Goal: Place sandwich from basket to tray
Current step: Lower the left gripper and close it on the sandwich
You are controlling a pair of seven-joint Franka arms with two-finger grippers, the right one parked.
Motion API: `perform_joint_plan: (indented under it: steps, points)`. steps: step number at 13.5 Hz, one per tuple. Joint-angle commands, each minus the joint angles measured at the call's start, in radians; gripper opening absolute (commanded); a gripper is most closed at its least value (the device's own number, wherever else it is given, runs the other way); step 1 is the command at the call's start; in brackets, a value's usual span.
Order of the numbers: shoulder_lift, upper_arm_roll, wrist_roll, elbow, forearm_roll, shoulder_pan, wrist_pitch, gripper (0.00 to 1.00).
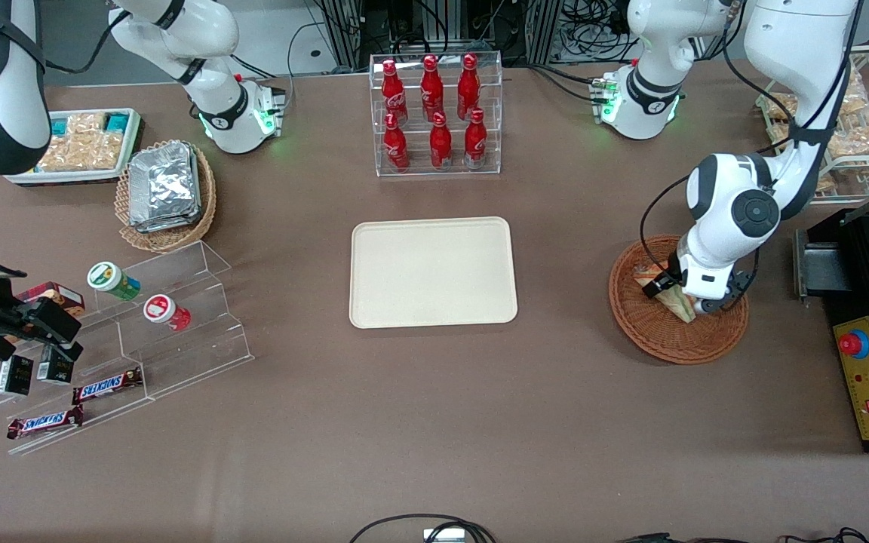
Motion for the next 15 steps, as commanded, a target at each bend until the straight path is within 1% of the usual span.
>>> perform_joint_plan:
  steps: [1, 3, 5, 8, 11, 13, 15]
  points:
    - [-0.002, -0.002, -0.022, -0.007, 0.017, 0.004, 0.019, 0.00]
    - [-0.013, -0.002, -0.017, -0.007, 0.017, 0.004, 0.018, 0.00]
    - [-0.051, -0.003, -0.008, -0.003, 0.018, 0.004, -0.004, 0.00]
    - [-0.139, -0.009, 0.003, 0.023, 0.034, -0.004, -0.126, 0.00]
    - [-0.176, -0.024, 0.076, 0.137, 0.034, -0.012, -0.316, 0.00]
    - [-0.173, -0.064, 0.107, 0.239, 0.034, -0.012, -0.437, 0.00]
    - [-0.173, -0.129, 0.095, 0.292, 0.032, -0.012, -0.478, 0.00]
